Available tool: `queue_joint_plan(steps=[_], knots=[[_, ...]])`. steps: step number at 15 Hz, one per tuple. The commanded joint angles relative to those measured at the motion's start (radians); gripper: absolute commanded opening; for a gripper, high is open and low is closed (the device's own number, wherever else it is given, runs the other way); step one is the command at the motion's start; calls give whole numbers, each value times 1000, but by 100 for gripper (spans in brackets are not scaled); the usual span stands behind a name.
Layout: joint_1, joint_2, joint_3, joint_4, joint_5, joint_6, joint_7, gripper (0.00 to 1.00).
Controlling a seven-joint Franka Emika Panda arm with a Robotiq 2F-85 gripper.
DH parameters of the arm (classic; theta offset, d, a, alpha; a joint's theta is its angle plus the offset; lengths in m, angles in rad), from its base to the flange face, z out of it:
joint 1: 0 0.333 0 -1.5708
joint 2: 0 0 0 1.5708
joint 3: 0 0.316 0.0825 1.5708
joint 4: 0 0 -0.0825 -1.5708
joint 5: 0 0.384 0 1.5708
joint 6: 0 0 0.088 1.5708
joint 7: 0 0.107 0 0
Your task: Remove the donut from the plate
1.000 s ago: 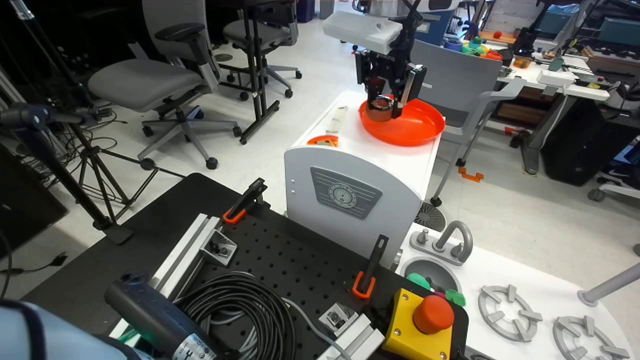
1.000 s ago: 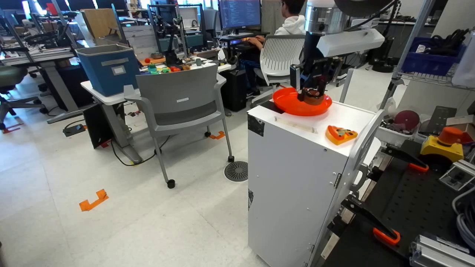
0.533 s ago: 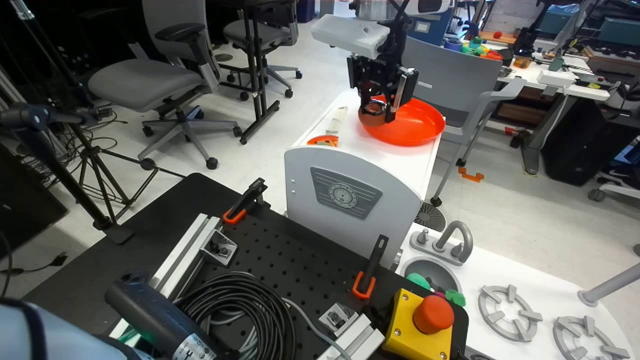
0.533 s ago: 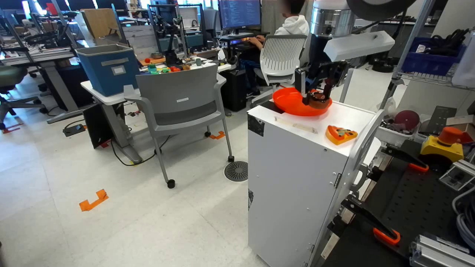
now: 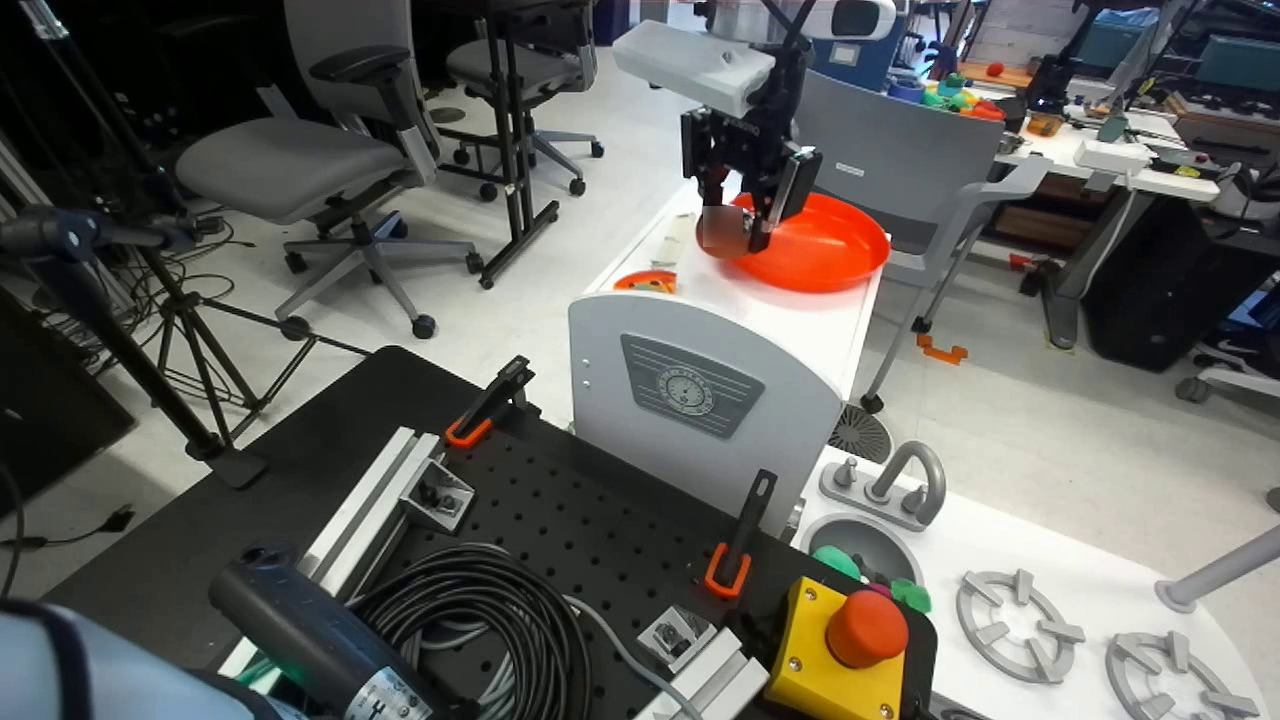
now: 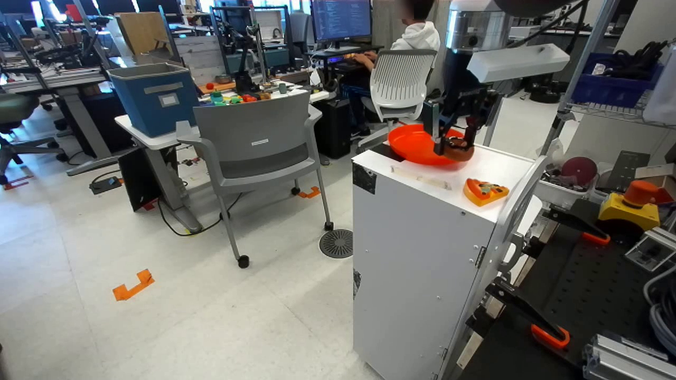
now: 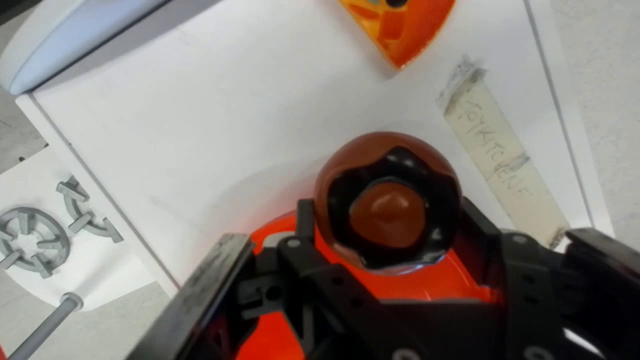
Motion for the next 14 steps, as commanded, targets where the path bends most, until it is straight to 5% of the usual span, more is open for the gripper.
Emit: queue_joint_plan(steps=[1, 14], knots=[[-28, -32, 22, 1, 77, -88, -76, 42], [-30, 48, -15, 109, 9, -149, 93, 42]])
